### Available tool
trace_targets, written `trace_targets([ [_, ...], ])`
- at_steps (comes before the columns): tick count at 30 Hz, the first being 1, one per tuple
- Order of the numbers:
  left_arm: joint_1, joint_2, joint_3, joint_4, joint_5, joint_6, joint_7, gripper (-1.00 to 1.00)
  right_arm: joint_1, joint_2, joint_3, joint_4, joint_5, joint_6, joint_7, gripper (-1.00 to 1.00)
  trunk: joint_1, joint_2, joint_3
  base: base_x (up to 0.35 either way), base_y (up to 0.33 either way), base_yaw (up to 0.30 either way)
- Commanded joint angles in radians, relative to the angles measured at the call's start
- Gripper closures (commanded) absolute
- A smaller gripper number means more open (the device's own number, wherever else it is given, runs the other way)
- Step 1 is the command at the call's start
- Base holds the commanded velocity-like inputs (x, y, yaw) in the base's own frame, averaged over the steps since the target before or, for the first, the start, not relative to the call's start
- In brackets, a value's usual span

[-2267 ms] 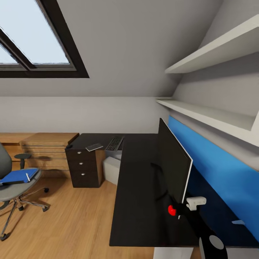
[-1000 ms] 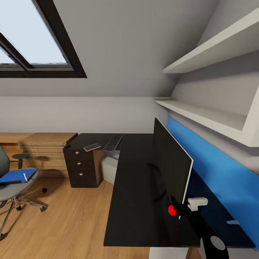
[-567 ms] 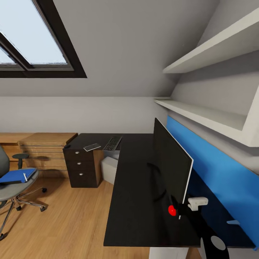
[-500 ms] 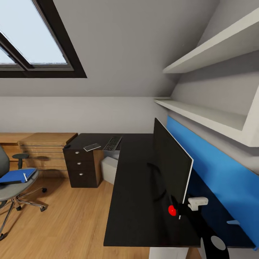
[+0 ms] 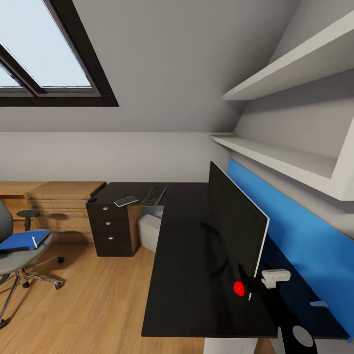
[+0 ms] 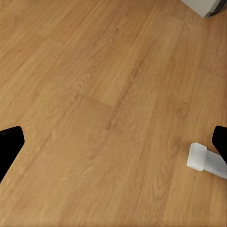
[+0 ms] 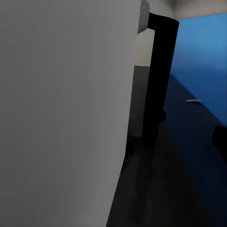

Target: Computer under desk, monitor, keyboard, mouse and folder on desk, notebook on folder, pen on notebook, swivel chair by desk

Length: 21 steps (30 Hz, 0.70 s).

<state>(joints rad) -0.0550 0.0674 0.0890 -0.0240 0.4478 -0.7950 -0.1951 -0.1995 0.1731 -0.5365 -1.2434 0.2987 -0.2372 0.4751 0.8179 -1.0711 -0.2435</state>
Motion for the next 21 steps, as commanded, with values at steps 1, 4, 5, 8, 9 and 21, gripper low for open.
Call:
trace_targets([
  [1,-0.001,0.000,0.008,0.001,0.004,-0.001,-0.010,-1.00,-0.001,0.001,-0.005,0.000,0.010,-0.007,0.004,-1.00,0.000,-0.001,-0.001,0.000,0.000,0.000],
  [4,-0.001,0.000,0.008,0.001,0.003,-0.001,-0.010,-1.00,-0.001,0.001,-0.005,0.001,0.010,-0.007,0.005,-1.00,0.000,-0.001,-0.001,0.000,0.000,0.000],
  [5,0.000,0.000,0.008,0.001,0.004,-0.001,-0.010,-1.00,-0.001,0.001,-0.005,0.001,0.010,-0.007,0.005,-1.00,0.000,-0.001,-0.001,0.000,0.000,0.000],
  [8,-0.001,0.000,0.008,0.001,0.003,-0.001,-0.010,-1.00,-0.001,0.001,-0.005,0.001,0.010,-0.008,0.005,-1.00,0.000,-0.001,-0.001,0.000,0.000,0.000],
  [9,-0.001,0.000,0.008,0.001,0.003,-0.001,-0.010,-1.00,-0.001,0.001,-0.005,0.001,0.010,-0.008,0.005,-1.00,0.000,-0.001,-0.001,0.000,0.000,0.000],
  [21,0.000,0.000,0.008,0.001,0.003,-0.002,-0.010,-1.00,-0.001,0.001,-0.005,0.001,0.010,-0.007,0.005,-1.00,0.000,-0.001,-0.001,0.000,0.000,0.000],
])
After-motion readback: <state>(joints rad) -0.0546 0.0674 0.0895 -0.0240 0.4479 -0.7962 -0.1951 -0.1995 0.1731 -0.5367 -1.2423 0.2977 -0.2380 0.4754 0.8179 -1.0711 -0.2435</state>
